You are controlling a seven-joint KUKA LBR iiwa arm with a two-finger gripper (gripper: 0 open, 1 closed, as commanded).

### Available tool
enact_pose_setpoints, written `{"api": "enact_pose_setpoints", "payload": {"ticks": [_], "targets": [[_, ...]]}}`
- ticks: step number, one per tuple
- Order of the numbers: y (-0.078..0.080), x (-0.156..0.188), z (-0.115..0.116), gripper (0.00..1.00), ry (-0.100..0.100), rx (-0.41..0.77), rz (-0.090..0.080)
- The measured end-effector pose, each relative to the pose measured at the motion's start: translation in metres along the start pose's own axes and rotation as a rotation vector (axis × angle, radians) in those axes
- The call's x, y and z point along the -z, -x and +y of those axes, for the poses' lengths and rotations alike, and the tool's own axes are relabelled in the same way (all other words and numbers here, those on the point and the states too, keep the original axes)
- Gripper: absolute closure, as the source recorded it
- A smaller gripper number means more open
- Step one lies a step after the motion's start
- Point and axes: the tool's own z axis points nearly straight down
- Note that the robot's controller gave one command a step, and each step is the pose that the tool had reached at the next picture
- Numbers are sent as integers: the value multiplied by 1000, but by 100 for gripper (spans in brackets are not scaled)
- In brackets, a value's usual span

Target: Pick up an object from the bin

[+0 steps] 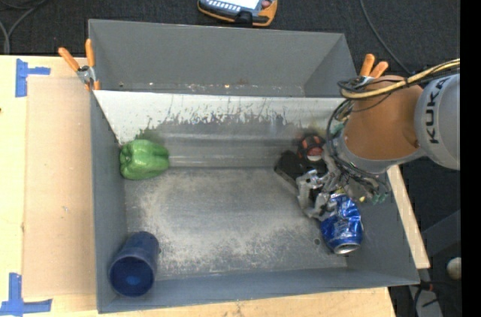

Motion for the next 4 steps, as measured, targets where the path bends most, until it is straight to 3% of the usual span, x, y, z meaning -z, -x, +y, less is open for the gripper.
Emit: {"api": "enact_pose_setpoints", "payload": {"ticks": [1,2,3,4], "targets": [[12,14,-22,100,7,5,-3],[3,12,-24,100,11,71,-10],[17,6,-8,100,9,0,-9],[-60,-2,28,100,13,75,-8]]}}
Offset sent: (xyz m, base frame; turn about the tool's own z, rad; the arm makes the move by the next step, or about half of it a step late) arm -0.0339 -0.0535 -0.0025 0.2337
